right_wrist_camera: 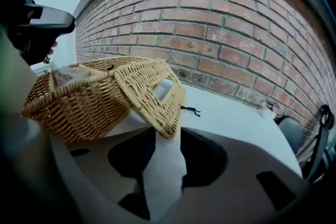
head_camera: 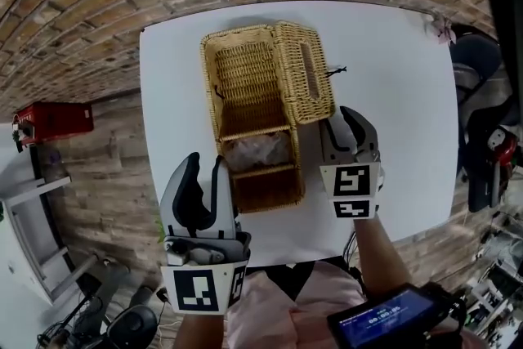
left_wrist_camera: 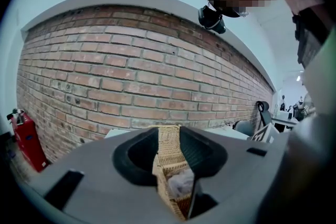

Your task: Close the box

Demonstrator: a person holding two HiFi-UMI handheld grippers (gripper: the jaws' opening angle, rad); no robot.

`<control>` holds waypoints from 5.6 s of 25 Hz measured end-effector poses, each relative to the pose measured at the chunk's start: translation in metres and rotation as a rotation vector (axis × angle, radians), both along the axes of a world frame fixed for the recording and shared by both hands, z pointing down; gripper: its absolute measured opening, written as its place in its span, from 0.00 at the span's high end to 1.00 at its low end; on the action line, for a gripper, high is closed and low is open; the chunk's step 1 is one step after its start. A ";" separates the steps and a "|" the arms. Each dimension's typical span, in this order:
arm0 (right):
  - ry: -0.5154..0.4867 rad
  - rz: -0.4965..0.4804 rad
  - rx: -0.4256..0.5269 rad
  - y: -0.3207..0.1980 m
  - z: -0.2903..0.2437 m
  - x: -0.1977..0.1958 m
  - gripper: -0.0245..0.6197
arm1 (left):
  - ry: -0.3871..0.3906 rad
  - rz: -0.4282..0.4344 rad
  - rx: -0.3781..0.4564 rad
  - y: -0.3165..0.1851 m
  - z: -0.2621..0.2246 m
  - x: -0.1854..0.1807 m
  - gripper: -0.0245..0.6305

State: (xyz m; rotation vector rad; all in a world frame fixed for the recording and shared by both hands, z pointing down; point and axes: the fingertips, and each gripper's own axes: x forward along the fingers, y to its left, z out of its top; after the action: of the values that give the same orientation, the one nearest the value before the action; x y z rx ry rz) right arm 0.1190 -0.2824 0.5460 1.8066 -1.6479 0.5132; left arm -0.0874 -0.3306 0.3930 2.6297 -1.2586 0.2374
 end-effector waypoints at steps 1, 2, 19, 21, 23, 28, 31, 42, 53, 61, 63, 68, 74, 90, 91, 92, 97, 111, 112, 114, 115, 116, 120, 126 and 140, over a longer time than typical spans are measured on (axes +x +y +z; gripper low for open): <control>0.004 0.004 -0.001 -0.001 0.000 0.001 0.72 | -0.001 -0.001 0.000 -0.002 0.000 0.001 0.76; 0.007 0.012 0.004 -0.001 -0.001 0.002 0.73 | -0.001 -0.002 0.001 -0.003 0.000 0.001 0.76; 0.075 0.030 0.253 0.001 -0.087 0.021 0.69 | 0.030 -0.017 0.083 0.004 -0.034 0.007 0.76; 0.030 0.020 0.302 -0.003 -0.097 0.018 0.69 | 0.036 -0.018 0.092 0.006 -0.036 0.010 0.76; -0.020 0.005 0.341 -0.003 -0.104 0.014 0.69 | 0.036 -0.019 0.094 0.009 -0.038 0.012 0.76; -0.072 -0.055 0.385 -0.007 -0.117 0.000 0.72 | 0.028 -0.014 0.107 0.006 -0.041 0.016 0.76; -0.077 -0.075 0.398 -0.011 -0.123 -0.005 0.74 | 0.043 -0.009 0.121 -0.004 -0.046 0.022 0.76; -0.189 -0.115 0.461 -0.023 -0.137 -0.024 0.77 | 0.069 0.095 0.081 -0.021 -0.026 0.069 0.76; -0.283 -0.247 0.467 -0.039 -0.143 -0.066 0.77 | 0.097 0.082 0.008 -0.036 -0.013 0.078 0.76; -0.294 -0.301 0.425 -0.049 -0.142 -0.087 0.78 | 0.063 0.044 0.021 -0.045 -0.004 0.054 0.78; -0.293 -0.303 0.422 -0.053 -0.142 -0.089 0.77 | 0.063 0.029 0.016 -0.048 -0.002 0.048 0.78; -0.292 -0.310 0.412 -0.059 -0.138 -0.095 0.78 | 0.070 -0.015 0.012 -0.054 0.001 0.032 0.78; -0.286 -0.336 0.390 -0.065 -0.130 -0.105 0.77 | 0.065 -0.081 0.022 -0.062 0.002 0.011 0.78; -0.288 -0.366 0.446 -0.041 -0.176 -0.111 0.77 | 0.082 -0.141 0.124 -0.020 -0.057 -0.005 0.78; -0.285 -0.365 0.459 -0.037 -0.185 -0.109 0.78 | 0.093 -0.139 0.146 -0.015 -0.068 -0.003 0.78; -0.282 -0.365 0.472 -0.032 -0.193 -0.107 0.78 | 0.097 -0.139 0.164 -0.008 -0.079 -0.001 0.78; -0.258 -0.344 0.506 0.002 -0.230 -0.095 0.82 | 0.094 -0.137 0.238 0.034 -0.127 0.006 0.79; -0.157 -0.353 0.671 0.097 -0.307 -0.067 0.96 | 0.101 -0.225 0.358 0.133 -0.193 0.001 0.92; -0.154 -0.354 0.676 0.101 -0.310 -0.067 0.96 | 0.103 -0.223 0.366 0.137 -0.196 0.002 0.92; -0.147 -0.357 0.684 0.108 -0.313 -0.068 0.96 | 0.104 -0.221 0.379 0.145 -0.202 0.002 0.92; -0.142 -0.361 0.686 0.111 -0.315 -0.069 0.96 | 0.104 -0.221 0.384 0.148 -0.203 0.002 0.92; -0.138 -0.365 0.688 0.114 -0.316 -0.070 0.96 | 0.104 -0.222 0.387 0.150 -0.205 0.002 0.92; -0.133 -0.374 0.693 0.119 -0.321 -0.069 0.96 | 0.107 -0.220 0.396 0.155 -0.211 0.005 0.92; -0.142 -0.369 0.696 0.122 -0.322 -0.070 0.96 | 0.106 -0.216 0.400 0.157 -0.212 0.006 0.92; -0.145 -0.366 0.687 0.115 -0.319 -0.070 0.96 | 0.098 -0.218 0.393 0.150 -0.210 0.007 0.92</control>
State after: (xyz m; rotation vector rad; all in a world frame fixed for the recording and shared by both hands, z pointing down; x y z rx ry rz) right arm 0.0491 -0.1679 0.2272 1.8650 -2.3942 -0.1140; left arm -0.0803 -0.1809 0.1833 2.7356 -1.6877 -0.1926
